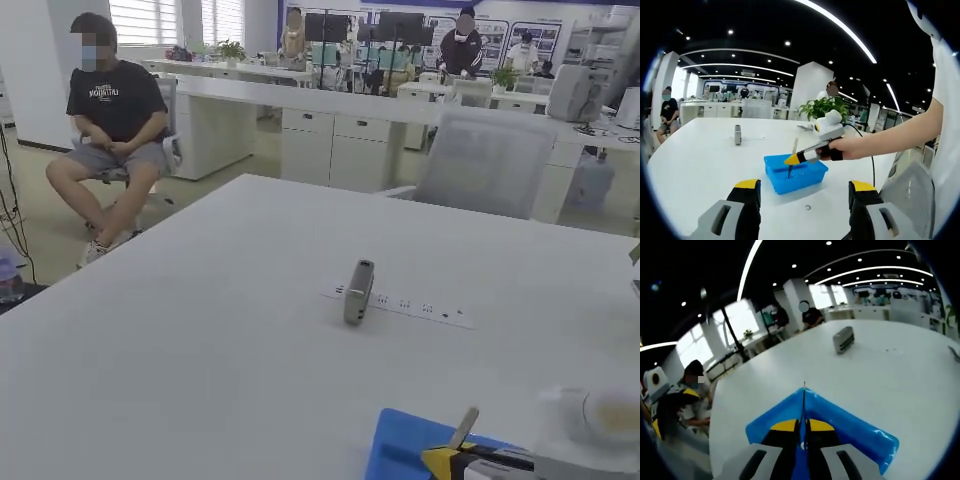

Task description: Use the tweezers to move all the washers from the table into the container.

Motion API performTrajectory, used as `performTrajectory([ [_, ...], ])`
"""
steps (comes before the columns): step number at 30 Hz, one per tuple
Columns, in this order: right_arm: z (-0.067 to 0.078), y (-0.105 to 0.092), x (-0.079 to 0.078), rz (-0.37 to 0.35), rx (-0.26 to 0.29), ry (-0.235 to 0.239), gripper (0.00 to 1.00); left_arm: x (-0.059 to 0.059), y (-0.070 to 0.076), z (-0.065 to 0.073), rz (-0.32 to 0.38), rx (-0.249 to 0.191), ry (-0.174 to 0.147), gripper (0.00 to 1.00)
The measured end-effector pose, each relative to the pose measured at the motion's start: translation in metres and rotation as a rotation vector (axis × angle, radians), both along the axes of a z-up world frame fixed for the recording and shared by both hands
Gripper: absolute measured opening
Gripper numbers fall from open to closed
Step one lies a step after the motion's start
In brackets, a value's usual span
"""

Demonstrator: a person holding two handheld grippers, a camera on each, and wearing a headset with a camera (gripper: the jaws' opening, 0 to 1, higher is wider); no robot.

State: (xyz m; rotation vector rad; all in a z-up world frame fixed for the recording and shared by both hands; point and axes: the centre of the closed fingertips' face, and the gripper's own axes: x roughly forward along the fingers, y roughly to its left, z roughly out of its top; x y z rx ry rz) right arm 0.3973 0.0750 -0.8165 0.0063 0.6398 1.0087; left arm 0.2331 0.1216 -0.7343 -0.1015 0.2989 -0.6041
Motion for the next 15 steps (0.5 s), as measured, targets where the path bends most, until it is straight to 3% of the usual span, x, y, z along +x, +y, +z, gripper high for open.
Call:
performTrajectory([
  [6, 0.001, 0.004, -0.007, 0.076, -0.064, -0.094, 0.03, 0.0, -0.001, 0.0, -0.004, 0.003, 0.002, 0.72],
  [9, 0.001, 0.007, -0.011, 0.127, -0.108, -0.164, 0.03, 0.0, 0.0, 0.0, -0.001, 0.002, 0.001, 0.72],
  [15, -0.001, 0.007, -0.008, 0.163, -0.129, -0.202, 0.04, 0.0, 0.001, 0.0, 0.004, 0.001, -0.001, 0.72],
])
